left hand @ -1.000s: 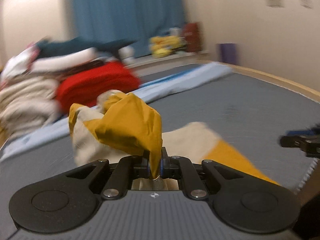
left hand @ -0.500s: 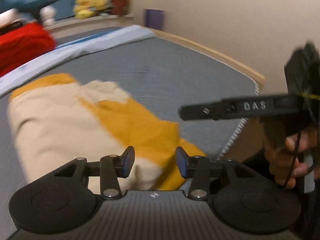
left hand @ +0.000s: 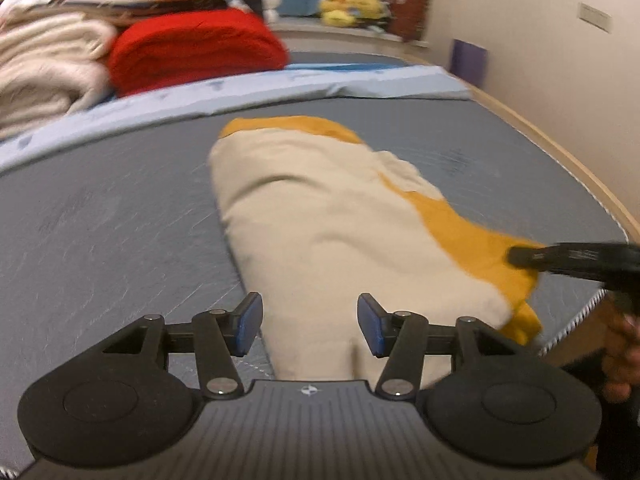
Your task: Fold large clothes
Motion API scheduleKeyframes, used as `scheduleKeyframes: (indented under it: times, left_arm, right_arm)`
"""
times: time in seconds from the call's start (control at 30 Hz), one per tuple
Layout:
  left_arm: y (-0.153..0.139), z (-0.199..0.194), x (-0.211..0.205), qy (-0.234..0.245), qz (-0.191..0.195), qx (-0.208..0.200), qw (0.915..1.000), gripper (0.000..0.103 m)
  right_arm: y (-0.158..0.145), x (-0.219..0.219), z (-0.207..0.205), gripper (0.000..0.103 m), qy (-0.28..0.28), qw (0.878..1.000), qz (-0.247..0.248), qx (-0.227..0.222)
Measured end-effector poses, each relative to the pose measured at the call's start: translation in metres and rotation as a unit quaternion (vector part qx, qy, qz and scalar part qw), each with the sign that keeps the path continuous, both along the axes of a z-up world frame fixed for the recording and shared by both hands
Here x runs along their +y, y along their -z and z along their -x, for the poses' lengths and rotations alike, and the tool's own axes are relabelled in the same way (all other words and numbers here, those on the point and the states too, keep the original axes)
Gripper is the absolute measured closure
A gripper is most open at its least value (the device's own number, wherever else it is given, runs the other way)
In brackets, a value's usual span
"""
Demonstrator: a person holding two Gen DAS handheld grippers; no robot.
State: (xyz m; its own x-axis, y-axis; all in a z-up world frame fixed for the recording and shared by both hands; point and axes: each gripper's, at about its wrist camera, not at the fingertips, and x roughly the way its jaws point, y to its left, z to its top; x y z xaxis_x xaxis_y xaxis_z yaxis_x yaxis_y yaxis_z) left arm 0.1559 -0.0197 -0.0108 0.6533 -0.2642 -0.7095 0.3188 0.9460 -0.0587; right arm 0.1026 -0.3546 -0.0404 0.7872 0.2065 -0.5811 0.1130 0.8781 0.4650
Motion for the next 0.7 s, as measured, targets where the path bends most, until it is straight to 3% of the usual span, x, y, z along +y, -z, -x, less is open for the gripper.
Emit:
scheduleKeyframes:
  times: [0.13, 0.2, 0.33, 0.5, 0.57, 0.63, 0.7]
  left_arm:
    - [-0.002, -0.01, 0.01, -0.04, 0.033, 0.033, 0.9981, 0.044]
    - [-0.002, -0.014, 0.012, -0.049, 0.052, 0.051, 0.9961, 0.044]
    - [0.002, -0.024, 0.001, -0.045, 0.064, 0.072, 0.9943, 0.044]
    - [0.013, -0.025, -0.014, -0.03, 0.052, 0.093, 0.9938, 0.042]
    - [0.026, -0.027, -0.02, -0.022, 0.02, 0.113, 0.9932, 0.041]
    - [0.052, -0.029, -0.024, -0.02, -0.023, 0.165, 0.9858, 0.038]
    - [0.063, -0.03, -0.021, -0.025, -0.024, 0.194, 0.9803, 0.038]
  right_arm:
    - [-0.049, 0.004, 0.047, 0.102, -0.008, 0.99, 0.053, -0.133]
    - [-0.06, 0.001, 0.066, 0.103, 0.0, 0.984, 0.093, -0.155]
    - [-0.023, -0.029, 0.058, 0.103, 0.016, 0.995, 0.098, -0.029]
    - [0.007, -0.037, 0.042, 0.103, 0.006, 0.992, 0.124, 0.029]
    - [0.019, -0.034, 0.035, 0.103, -0.003, 0.99, 0.129, 0.063]
    - [0.034, -0.034, 0.026, 0.103, -0.005, 0.986, 0.125, 0.106]
    - [0.048, -0.037, 0.017, 0.103, -0.002, 0.984, 0.105, 0.144]
